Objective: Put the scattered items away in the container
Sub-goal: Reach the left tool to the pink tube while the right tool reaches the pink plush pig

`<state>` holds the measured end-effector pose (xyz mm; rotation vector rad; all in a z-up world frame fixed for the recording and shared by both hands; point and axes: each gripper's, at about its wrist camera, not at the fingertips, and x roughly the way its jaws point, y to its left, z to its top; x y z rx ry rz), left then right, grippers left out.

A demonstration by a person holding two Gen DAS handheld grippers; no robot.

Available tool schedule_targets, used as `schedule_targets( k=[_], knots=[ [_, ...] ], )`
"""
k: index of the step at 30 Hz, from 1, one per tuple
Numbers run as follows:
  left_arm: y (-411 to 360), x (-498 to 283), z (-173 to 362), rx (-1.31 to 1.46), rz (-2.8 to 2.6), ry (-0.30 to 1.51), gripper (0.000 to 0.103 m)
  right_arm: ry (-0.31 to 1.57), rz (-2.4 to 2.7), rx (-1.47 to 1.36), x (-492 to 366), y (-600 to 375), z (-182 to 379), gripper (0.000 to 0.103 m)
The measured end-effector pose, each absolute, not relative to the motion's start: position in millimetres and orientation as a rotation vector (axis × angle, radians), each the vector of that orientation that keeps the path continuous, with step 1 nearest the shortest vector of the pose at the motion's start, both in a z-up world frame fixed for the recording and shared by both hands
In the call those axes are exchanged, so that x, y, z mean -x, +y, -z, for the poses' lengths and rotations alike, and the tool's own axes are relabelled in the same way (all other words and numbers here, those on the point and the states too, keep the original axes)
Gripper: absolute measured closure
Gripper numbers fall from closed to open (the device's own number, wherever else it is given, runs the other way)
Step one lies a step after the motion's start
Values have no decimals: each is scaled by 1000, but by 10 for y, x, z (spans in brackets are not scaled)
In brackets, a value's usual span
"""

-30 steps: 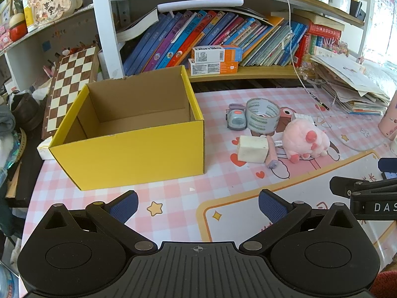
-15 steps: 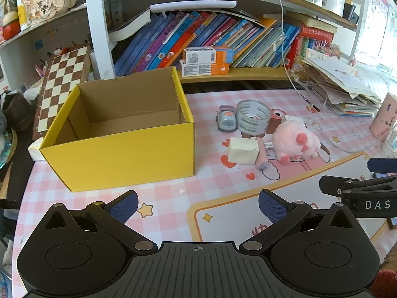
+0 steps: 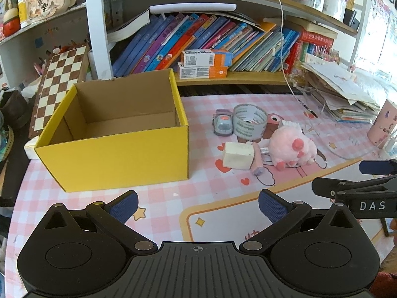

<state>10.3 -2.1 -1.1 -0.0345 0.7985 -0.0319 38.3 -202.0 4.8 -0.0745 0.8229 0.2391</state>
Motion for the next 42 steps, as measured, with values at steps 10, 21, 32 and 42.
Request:
schedule_targets(
  k=[10, 21, 32, 42],
  knots=[
    [-216, -167, 44, 37, 50, 786, 0, 830, -276, 81, -518, -2156, -4, 0],
    [-400, -342, 47, 71, 90, 692, 0, 793, -297, 79, -767, -2459, 41, 0],
    [-751, -546, 39, 40, 160, 685, 0, 765, -371, 30, -1033, -2698, 132, 2],
    [-945, -760, 195, 10, 166, 754, 6, 778, -388, 56, -1236, -2798, 300, 12]
  ],
)
